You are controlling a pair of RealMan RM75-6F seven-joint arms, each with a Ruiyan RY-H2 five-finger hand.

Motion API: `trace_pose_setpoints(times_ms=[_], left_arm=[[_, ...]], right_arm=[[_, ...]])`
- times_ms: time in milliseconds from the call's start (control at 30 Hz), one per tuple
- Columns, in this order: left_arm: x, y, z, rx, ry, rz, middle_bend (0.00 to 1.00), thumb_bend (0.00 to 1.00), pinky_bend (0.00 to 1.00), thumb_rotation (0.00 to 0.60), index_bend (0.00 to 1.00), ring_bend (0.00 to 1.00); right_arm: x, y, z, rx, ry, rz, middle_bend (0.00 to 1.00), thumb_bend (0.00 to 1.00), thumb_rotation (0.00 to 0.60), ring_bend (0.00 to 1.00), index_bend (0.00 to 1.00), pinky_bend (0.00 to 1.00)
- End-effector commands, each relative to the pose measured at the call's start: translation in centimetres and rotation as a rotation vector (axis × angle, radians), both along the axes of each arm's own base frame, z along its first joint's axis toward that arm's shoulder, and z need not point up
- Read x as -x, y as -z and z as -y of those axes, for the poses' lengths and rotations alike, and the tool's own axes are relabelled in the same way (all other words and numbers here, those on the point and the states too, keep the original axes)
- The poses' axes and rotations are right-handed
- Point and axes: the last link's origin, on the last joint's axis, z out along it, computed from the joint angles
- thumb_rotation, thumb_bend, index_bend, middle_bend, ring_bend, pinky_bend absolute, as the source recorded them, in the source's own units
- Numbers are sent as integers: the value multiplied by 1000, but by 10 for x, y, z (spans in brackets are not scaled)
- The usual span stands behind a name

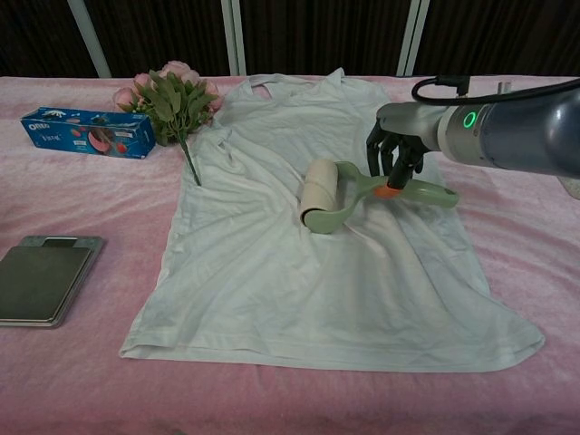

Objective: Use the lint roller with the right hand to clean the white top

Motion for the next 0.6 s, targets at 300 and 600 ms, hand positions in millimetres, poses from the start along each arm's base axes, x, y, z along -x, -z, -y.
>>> trace_pose_setpoints(times_ms=[300, 600], left_arm=[[-1, 1, -1, 7, 3, 1, 59, 393, 39, 600, 116, 40], [0, 1, -1, 10, 2, 0, 59, 392, 39, 600, 116, 40]], right_arm=[[-39, 24, 9, -18, -22, 14, 592, 615, 600, 590, 717, 414], [-51, 32, 11, -23, -23, 5, 593, 615, 600, 591, 720, 414]])
